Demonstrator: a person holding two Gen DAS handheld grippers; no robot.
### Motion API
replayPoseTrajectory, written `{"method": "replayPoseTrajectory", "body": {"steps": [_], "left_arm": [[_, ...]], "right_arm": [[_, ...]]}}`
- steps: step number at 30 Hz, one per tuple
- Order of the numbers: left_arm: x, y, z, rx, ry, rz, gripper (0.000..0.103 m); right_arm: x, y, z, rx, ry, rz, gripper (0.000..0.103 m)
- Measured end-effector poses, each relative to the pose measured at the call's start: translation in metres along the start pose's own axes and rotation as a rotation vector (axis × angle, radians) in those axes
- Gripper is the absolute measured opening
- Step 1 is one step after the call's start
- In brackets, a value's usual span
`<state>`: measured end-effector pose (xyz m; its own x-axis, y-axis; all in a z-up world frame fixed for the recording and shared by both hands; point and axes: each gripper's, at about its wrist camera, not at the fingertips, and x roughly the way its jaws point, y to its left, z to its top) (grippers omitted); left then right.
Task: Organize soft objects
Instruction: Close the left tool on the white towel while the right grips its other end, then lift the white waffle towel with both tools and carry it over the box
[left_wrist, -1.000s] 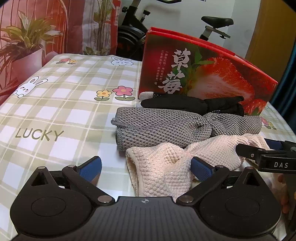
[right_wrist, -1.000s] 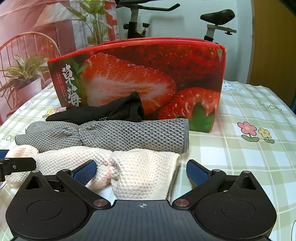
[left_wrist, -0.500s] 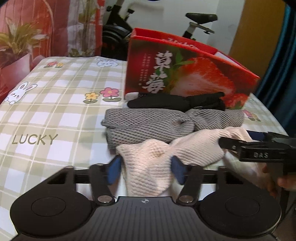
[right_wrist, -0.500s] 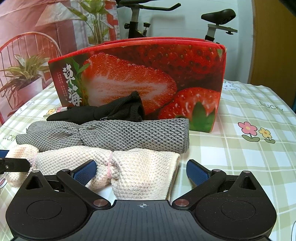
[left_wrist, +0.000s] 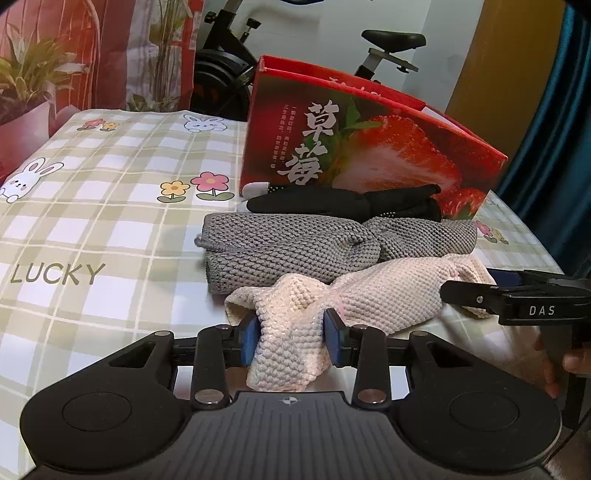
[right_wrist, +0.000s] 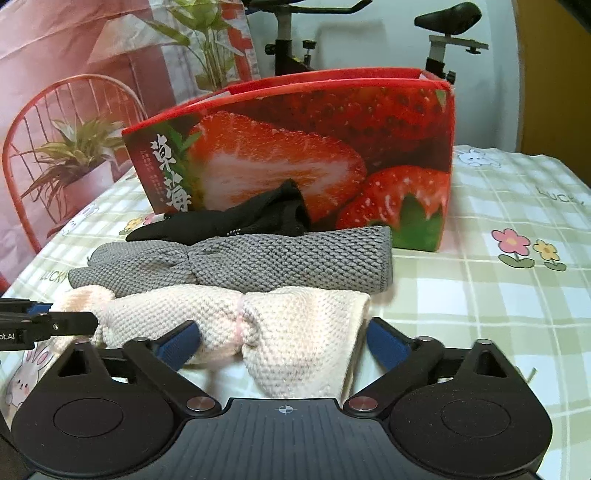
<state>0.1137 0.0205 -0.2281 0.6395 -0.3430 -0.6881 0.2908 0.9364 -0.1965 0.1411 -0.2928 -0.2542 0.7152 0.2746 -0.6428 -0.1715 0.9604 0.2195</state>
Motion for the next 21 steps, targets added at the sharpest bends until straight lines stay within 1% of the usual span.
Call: {"method": "replayPoseTrajectory", "body": {"steps": [1, 2, 4, 5, 6, 7, 8, 9, 10, 12, 15, 16, 17, 21], "left_arm": [[0.000, 0.001, 0.000, -0.002, 0.001, -0.003, 0.039], [0.001, 0.001, 0.001, -0.005, 0.003, -0.006, 0.040], [0.001, 0.003, 0.001, -0.013, 0.004, -0.012, 0.040], [0.001, 0.003, 0.001, -0.015, 0.003, -0.014, 0.040], [0.001, 0.004, 0.000, -0.015, 0.002, -0.015, 0.040], [0.001, 0.003, 0.000, -0.016, 0.001, -0.015, 0.040], [0.001, 0.004, 0.000, -0.017, 0.000, -0.016, 0.040], [0.001, 0.004, 0.000, -0.019, 0.000, -0.018, 0.040], [0.000, 0.004, -0.001, -0.021, -0.001, -0.018, 0.040], [-0.001, 0.004, -0.001, -0.021, -0.001, -0.019, 0.039], [-0.002, 0.003, 0.000, -0.015, -0.003, -0.021, 0.035], [-0.003, 0.002, 0.000, -0.013, -0.005, -0.020, 0.034], [-0.004, 0.002, 0.000, -0.011, -0.007, -0.016, 0.033], [-0.008, 0.004, 0.001, -0.015, -0.018, -0.012, 0.032]], "right_arm": [[-0.003, -0.002, 0.000, 0.014, -0.002, -0.003, 0.085], [-0.003, -0.002, 0.000, 0.014, -0.002, -0.003, 0.080], [-0.007, -0.007, 0.001, 0.043, -0.012, 0.003, 0.073], [-0.008, -0.010, 0.002, 0.059, -0.017, 0.006, 0.067], [-0.009, -0.014, 0.002, 0.084, -0.018, 0.017, 0.063], [-0.008, -0.015, 0.002, 0.089, -0.017, 0.023, 0.062], [-0.008, -0.015, 0.002, 0.089, -0.017, 0.023, 0.059], [-0.009, -0.013, 0.002, 0.084, -0.019, 0.023, 0.052], [-0.010, -0.008, 0.001, 0.060, -0.023, 0.029, 0.049], [-0.011, -0.005, 0.002, 0.047, -0.025, 0.029, 0.038], [-0.015, 0.003, 0.002, 0.029, -0.021, 0.025, 0.030], [-0.015, 0.003, 0.002, 0.029, -0.021, 0.025, 0.028], [-0.017, 0.003, 0.001, 0.033, -0.021, 0.025, 0.019], [-0.022, 0.005, -0.003, 0.040, -0.014, 0.022, 0.019]]}}
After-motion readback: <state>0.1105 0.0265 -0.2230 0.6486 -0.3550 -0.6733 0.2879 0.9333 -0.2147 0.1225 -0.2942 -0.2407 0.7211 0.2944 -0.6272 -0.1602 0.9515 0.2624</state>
